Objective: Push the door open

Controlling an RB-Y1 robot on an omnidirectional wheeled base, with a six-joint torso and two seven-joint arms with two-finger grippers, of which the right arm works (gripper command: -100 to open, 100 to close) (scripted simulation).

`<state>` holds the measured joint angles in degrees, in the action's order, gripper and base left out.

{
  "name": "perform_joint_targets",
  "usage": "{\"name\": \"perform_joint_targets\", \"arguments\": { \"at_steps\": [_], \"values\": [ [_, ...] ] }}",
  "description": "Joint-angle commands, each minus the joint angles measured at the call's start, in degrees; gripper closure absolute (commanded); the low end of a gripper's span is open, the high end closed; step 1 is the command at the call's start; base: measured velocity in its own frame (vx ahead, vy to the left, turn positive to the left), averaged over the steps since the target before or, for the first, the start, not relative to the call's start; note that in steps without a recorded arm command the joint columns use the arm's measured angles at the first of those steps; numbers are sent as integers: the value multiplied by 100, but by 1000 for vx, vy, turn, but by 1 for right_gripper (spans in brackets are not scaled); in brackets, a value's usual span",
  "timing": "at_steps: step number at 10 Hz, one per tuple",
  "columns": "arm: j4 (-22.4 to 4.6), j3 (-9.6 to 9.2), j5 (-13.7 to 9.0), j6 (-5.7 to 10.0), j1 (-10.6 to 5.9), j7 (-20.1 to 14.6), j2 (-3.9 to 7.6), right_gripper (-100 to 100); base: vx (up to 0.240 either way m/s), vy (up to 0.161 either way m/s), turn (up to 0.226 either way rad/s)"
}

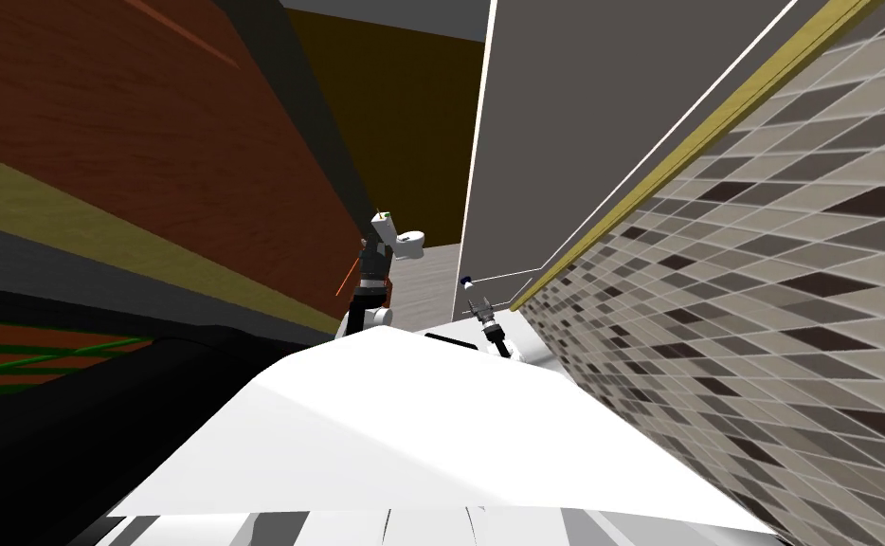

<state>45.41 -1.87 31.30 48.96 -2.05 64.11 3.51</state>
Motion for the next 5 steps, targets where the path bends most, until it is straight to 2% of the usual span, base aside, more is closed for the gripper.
{"name": "perform_joint_targets", "arguments": {
  "at_steps": [1, 3, 5],
  "values": [
    [-18, 19, -7, 3, 2, 38, -21, -100, 210, 82, 31],
    [-40, 42, -15, 6, 7, 82, -68, -100, 219, 105, 22],
    [-58, 61, -22, 9, 11, 119, -131, -100, 183, 71, 23]
  ]
}}
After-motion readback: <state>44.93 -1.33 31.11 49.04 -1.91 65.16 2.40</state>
